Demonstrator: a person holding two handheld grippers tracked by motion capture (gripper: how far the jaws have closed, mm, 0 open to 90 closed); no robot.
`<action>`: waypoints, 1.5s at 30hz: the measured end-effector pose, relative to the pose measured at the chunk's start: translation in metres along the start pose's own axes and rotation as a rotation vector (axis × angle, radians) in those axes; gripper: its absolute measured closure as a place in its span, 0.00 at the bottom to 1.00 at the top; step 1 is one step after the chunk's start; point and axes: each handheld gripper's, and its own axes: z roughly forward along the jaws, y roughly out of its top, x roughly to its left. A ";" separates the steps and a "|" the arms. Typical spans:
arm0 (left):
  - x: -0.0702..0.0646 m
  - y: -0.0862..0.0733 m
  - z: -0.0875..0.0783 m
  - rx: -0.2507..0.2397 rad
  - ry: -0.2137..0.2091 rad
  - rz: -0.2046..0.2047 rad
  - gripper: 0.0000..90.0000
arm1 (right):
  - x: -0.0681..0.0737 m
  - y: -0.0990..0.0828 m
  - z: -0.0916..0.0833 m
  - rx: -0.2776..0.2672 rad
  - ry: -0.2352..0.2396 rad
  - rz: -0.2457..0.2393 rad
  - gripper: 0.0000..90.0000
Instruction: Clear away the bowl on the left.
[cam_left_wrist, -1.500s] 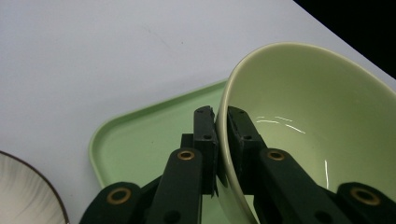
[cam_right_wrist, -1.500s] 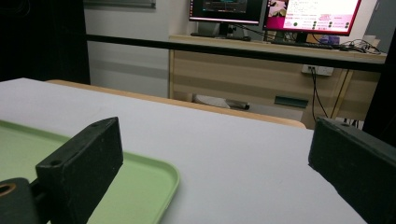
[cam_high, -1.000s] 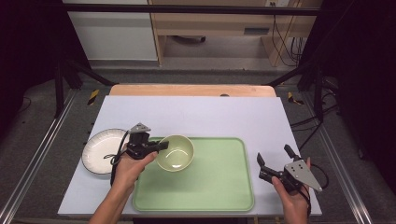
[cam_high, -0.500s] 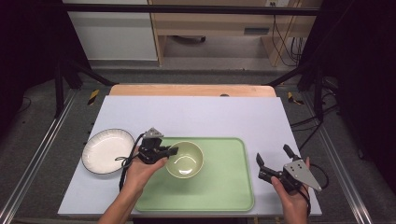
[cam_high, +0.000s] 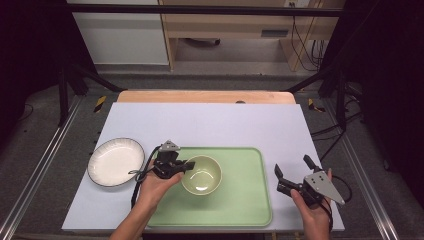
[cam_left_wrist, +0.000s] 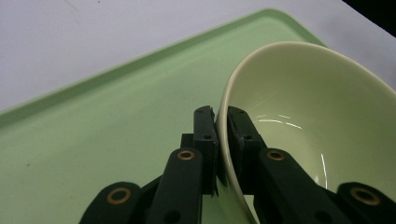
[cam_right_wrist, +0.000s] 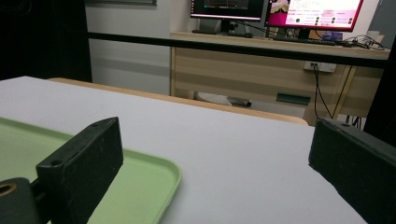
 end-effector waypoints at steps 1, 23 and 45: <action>0.000 0.000 0.001 0.001 -0.002 -0.002 0.92 | 0.000 0.000 0.000 0.000 0.000 -0.001 0.04; 0.000 -0.005 0.006 0.026 -0.015 -0.003 0.92 | -0.002 0.000 -0.001 -0.001 -0.003 0.001 0.04; -0.002 -0.006 0.010 0.043 -0.021 -0.001 0.92 | -0.002 0.000 -0.001 -0.001 -0.002 0.002 0.04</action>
